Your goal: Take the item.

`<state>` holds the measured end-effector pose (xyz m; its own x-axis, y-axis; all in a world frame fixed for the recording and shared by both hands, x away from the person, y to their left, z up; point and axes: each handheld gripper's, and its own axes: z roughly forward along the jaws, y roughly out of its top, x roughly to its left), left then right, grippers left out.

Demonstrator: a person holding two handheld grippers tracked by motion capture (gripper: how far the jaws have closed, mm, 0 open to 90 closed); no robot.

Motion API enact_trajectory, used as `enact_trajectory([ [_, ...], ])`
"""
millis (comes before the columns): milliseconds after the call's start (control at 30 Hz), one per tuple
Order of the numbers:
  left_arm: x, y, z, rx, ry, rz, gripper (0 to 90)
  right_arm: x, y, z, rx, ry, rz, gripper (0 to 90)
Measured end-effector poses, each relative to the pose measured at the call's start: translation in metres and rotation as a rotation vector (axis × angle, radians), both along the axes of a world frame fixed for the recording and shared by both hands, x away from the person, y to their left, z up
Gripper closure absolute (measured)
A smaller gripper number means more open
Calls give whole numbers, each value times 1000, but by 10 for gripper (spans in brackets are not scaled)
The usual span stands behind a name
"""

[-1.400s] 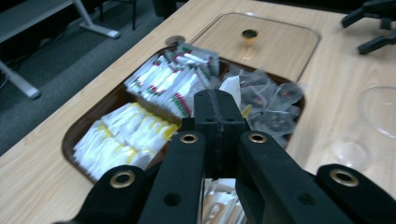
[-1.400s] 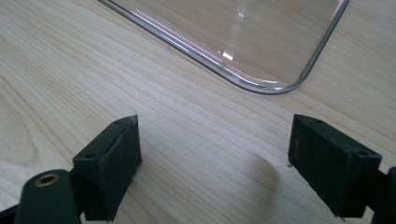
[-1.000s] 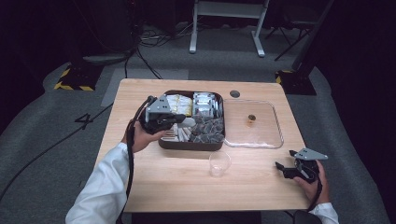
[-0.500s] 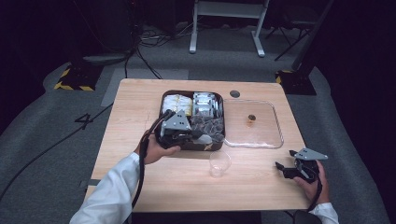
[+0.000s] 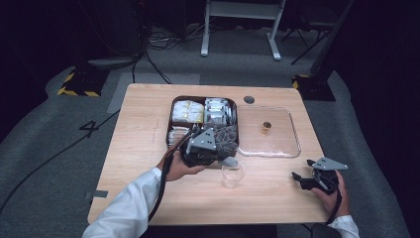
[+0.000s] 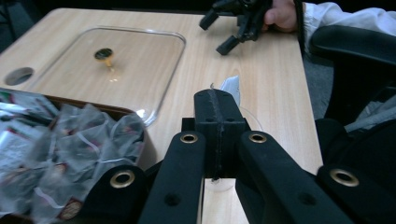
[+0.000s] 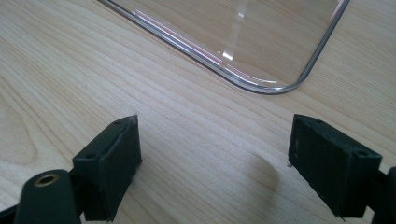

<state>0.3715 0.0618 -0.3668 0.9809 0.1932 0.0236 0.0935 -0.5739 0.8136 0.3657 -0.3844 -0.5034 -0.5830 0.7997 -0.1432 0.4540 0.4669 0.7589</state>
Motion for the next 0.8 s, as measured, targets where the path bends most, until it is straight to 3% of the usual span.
enact_trajectory([
  [300, 2, -16, -19, 16, 31, -26, 900, 0, 0, 0, -1, -1, 1, 173],
  [800, 6, -36, -47, 88, 59, -50, 900, 0, 0, 0, -5, -5, 2, 173],
])
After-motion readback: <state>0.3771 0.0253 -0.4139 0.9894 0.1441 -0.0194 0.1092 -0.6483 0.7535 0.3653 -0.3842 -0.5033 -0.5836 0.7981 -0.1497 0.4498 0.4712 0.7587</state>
